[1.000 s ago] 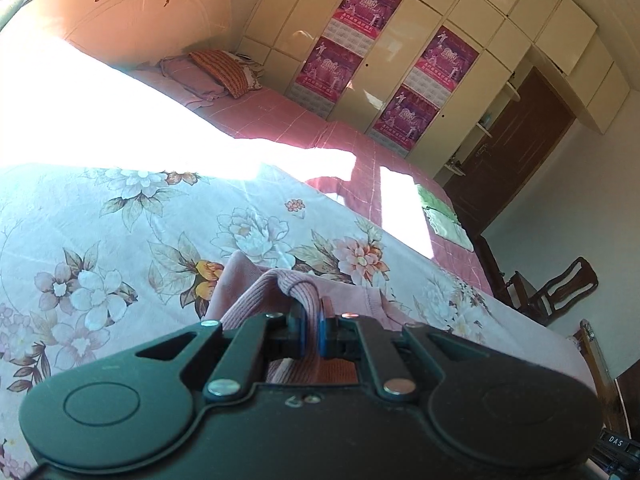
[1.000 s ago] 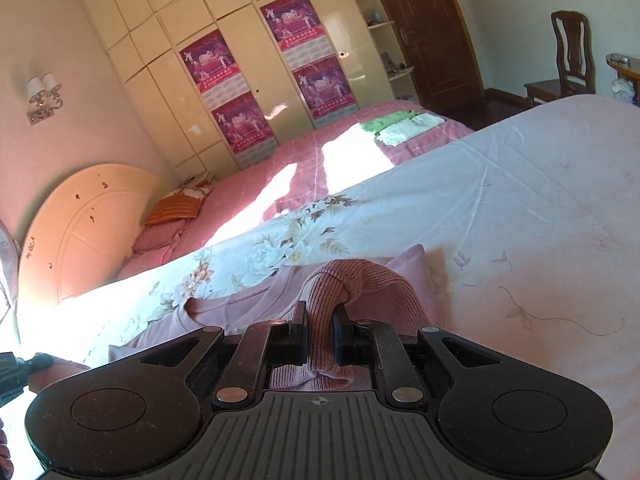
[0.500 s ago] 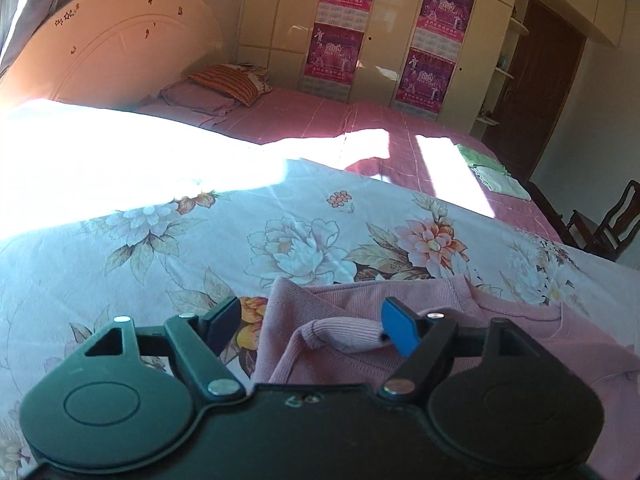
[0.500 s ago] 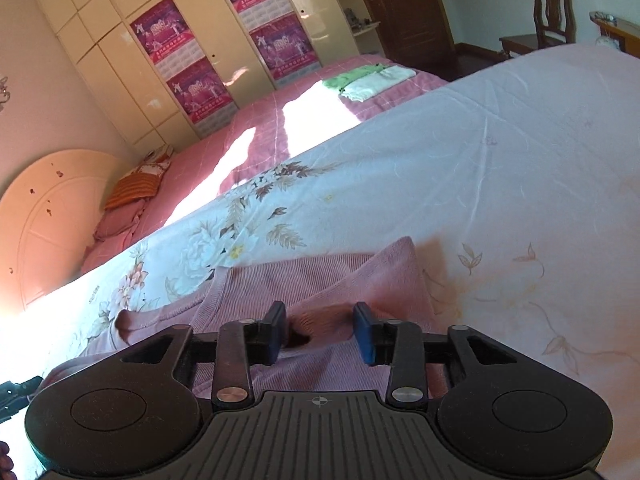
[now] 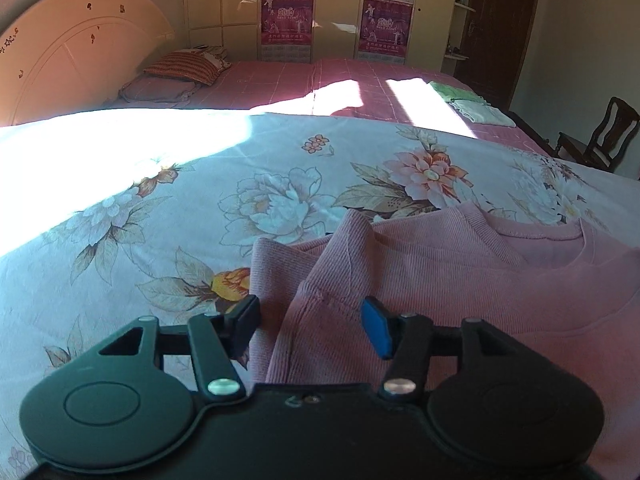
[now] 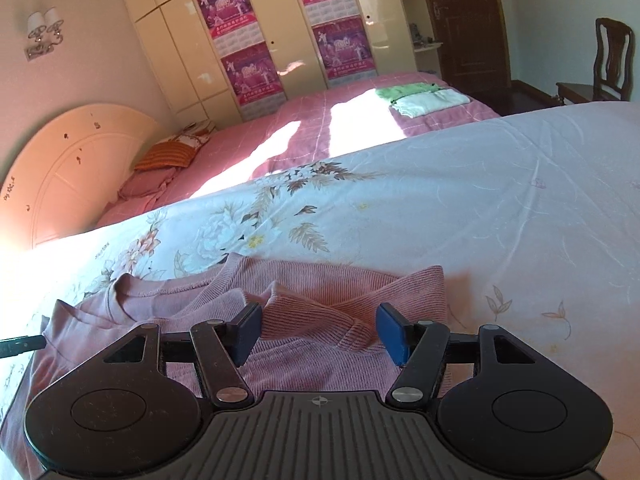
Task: Fold small clothes
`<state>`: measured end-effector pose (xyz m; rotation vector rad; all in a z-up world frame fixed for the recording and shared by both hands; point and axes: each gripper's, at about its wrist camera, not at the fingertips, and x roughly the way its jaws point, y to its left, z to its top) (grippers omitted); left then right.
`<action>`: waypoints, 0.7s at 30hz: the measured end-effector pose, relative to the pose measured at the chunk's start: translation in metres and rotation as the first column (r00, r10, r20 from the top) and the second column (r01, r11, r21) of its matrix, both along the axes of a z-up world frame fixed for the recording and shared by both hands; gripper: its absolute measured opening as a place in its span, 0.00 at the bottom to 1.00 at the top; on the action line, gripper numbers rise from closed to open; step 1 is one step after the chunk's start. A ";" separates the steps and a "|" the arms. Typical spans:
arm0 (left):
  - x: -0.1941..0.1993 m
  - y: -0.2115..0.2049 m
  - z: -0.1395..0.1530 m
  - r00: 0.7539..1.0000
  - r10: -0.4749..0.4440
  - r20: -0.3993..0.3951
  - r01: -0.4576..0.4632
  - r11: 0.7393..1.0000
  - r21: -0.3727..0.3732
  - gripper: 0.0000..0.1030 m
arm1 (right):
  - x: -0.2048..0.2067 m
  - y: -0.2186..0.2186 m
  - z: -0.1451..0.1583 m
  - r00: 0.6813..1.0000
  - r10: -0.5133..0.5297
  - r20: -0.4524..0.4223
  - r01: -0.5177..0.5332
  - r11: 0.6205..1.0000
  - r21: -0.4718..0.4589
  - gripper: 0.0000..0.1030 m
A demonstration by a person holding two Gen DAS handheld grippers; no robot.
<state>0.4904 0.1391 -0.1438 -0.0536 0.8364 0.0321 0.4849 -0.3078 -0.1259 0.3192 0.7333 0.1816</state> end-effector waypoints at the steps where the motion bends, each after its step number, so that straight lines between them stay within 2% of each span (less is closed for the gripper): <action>1: 0.001 0.000 -0.003 1.000 -0.010 -0.005 0.010 1.000 -0.005 0.32 | 0.000 -0.002 0.001 1.000 -0.003 0.014 0.003 1.000 0.001 0.62; 2: 0.000 -0.001 -0.004 1.000 -0.022 -0.004 0.022 1.000 -0.010 0.27 | -0.001 -0.006 0.003 0.999 -0.010 0.032 0.010 1.000 -0.002 0.65; 4: -0.001 -0.002 -0.005 1.000 -0.031 0.001 0.031 0.999 -0.010 0.16 | -0.002 -0.010 0.005 0.998 -0.002 0.067 0.003 1.000 -0.017 0.79; 6: -0.002 0.000 -0.006 1.000 -0.026 0.002 0.026 0.999 -0.030 0.11 | 0.000 -0.010 0.003 0.996 0.066 0.057 -0.066 0.998 -0.007 0.79; 8: -0.003 0.006 -0.006 1.000 -0.004 0.008 0.005 0.997 -0.073 0.11 | 0.003 -0.002 -0.001 0.991 0.127 0.041 -0.125 0.991 -0.039 0.79; 9: -0.003 0.007 -0.007 1.000 -0.005 0.008 0.006 0.997 -0.079 0.11 | 0.006 0.005 -0.005 0.989 0.144 0.034 -0.141 0.986 -0.092 0.79; 12: 0.000 0.004 -0.007 1.000 -0.021 -0.002 0.021 0.998 -0.056 0.17 | 0.019 0.016 -0.017 0.989 0.149 0.007 -0.146 0.978 -0.147 0.78; 14: 0.002 0.004 -0.007 1.000 -0.016 -0.001 0.016 0.998 -0.060 0.18 | 0.031 0.020 -0.028 0.987 0.152 -0.046 -0.157 0.978 -0.135 0.55; 15: 0.002 0.004 -0.007 1.000 -0.012 0.002 0.012 0.998 -0.060 0.18 | 0.032 0.023 -0.033 0.986 0.152 -0.062 -0.160 0.976 -0.150 0.37; 17: 0.000 0.001 -0.006 1.000 -0.016 0.014 0.017 0.999 -0.049 0.13 | 0.031 0.029 -0.034 0.985 0.166 -0.055 -0.174 0.966 -0.190 0.34; 18: -0.001 0.000 -0.006 1.000 -0.017 0.020 0.018 0.999 -0.049 0.07 | 0.031 0.030 -0.032 0.984 0.170 -0.054 -0.177 0.967 -0.185 0.24; 19: -0.004 -0.002 -0.004 0.999 -0.015 0.031 0.017 0.999 -0.047 0.06 | 0.029 0.030 -0.029 0.985 0.170 -0.043 -0.175 0.967 -0.185 0.10; 21: -0.009 -0.002 0.000 0.998 -0.002 0.065 0.005 0.999 -0.049 0.06 | 0.023 0.033 -0.019 0.986 0.168 0.011 -0.161 0.962 -0.221 0.10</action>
